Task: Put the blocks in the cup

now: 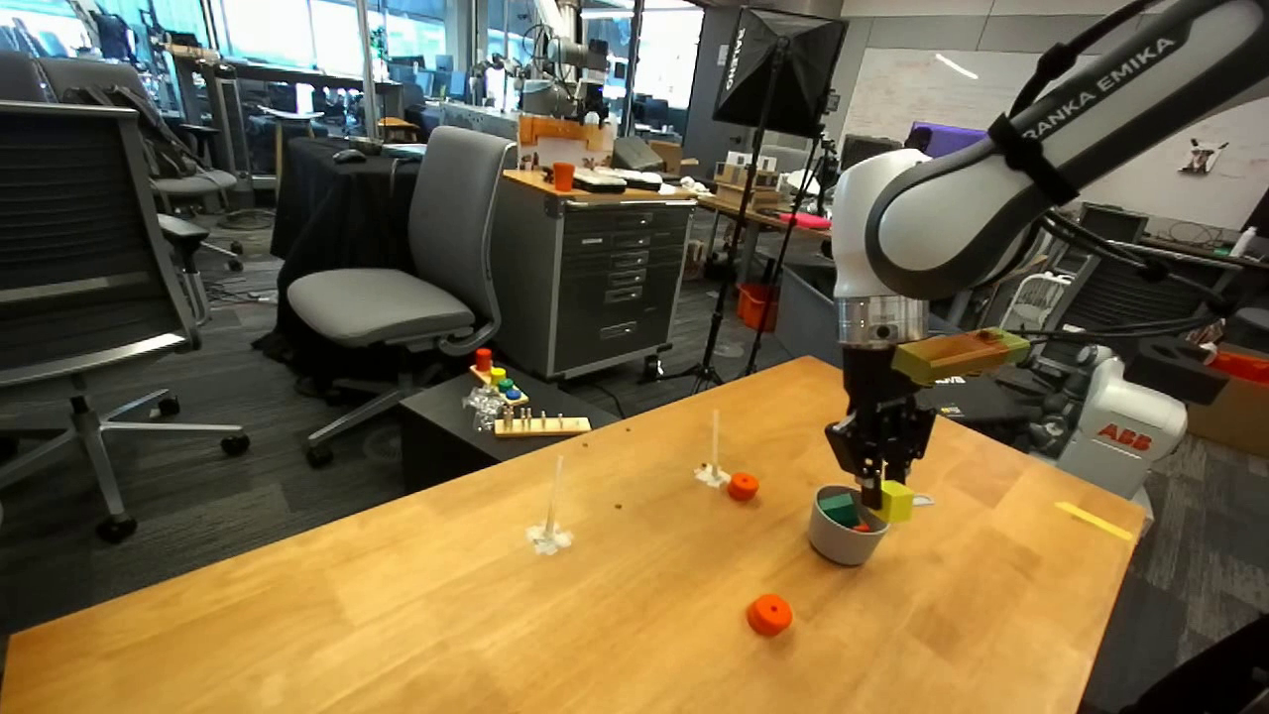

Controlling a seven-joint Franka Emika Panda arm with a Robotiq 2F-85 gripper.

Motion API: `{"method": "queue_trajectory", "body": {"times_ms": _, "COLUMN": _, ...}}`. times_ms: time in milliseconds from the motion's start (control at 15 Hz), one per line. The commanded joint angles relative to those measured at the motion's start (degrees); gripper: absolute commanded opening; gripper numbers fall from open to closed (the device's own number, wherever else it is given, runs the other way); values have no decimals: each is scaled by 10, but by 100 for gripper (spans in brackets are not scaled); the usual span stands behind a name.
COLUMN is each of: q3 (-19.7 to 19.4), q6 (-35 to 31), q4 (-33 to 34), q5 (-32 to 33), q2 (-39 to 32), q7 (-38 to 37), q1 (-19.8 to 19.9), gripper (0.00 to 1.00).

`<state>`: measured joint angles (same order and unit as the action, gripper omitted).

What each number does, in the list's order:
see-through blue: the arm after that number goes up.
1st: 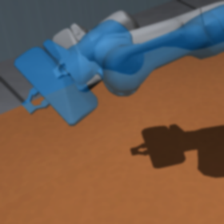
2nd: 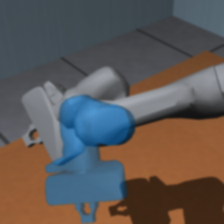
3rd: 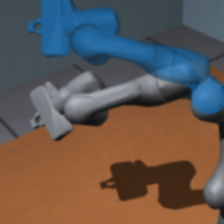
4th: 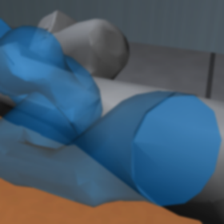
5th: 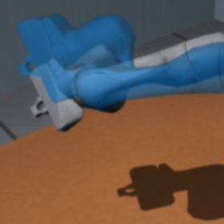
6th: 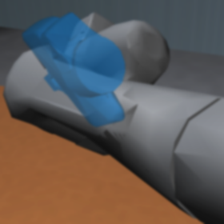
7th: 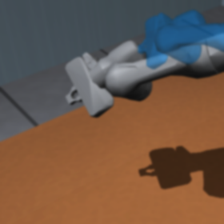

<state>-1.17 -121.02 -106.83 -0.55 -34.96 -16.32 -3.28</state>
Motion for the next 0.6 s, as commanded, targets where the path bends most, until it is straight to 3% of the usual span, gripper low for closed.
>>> {"method": "queue_trajectory", "body": {"times_ms": 0, "q3": -6, "q6": -9, "q4": -21, "q5": -8, "q2": 16, "q7": 0, "q1": 1, "gripper": 9}}
{"method": "queue_trajectory", "body": {"times_ms": 533, "q3": -9, "q6": -30, "q4": 21, "q5": -9, "q2": -11, "q7": -4, "q1": 1, "gripper": 9}}
